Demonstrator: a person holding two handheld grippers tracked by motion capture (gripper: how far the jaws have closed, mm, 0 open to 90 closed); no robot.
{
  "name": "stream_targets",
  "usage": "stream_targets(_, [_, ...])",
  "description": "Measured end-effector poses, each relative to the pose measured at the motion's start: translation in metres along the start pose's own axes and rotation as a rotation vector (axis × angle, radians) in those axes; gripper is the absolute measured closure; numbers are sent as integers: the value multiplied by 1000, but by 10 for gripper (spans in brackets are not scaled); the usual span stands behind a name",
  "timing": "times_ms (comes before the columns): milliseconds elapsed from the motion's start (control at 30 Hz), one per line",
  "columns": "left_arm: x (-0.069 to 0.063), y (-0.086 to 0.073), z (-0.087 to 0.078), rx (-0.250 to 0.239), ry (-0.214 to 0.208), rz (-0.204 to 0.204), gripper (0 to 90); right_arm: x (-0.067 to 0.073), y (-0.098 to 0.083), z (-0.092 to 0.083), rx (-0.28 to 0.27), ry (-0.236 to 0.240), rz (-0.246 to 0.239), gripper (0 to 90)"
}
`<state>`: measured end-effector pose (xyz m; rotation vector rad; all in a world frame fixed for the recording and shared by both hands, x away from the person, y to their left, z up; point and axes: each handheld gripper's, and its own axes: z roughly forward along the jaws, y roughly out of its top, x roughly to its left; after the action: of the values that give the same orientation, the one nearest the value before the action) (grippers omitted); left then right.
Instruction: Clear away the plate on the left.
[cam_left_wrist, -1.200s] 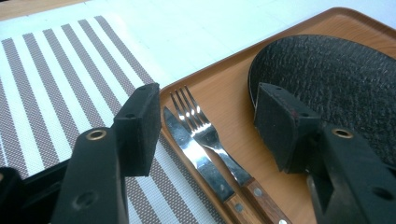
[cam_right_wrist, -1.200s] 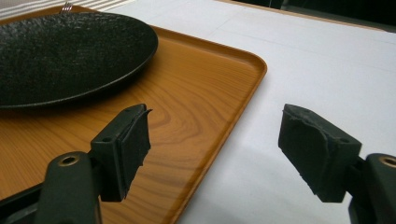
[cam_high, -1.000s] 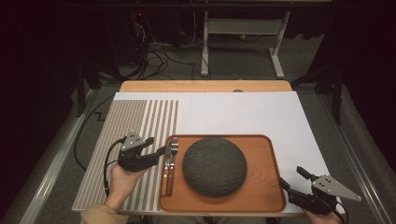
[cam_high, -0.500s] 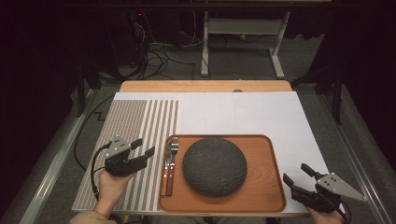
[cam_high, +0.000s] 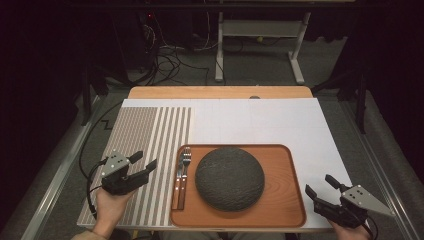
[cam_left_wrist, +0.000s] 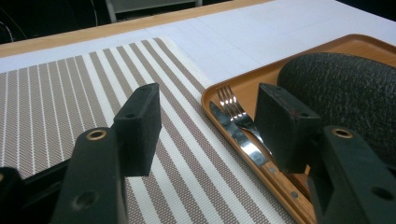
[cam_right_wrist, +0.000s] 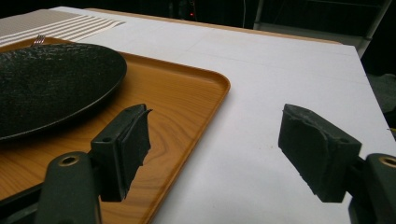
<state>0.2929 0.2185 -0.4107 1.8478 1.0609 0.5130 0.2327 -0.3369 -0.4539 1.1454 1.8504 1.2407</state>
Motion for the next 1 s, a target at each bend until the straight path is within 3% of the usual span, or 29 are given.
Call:
stream_targets(533, [4, -12, -22, -40, 50, 12, 395, -2, 0, -3, -9, -21, 4, 253])
stream_targets(1000, [10, -29, -39, -72, 87, -15, 395, -2, 0, -5, -16, -20, 7, 253])
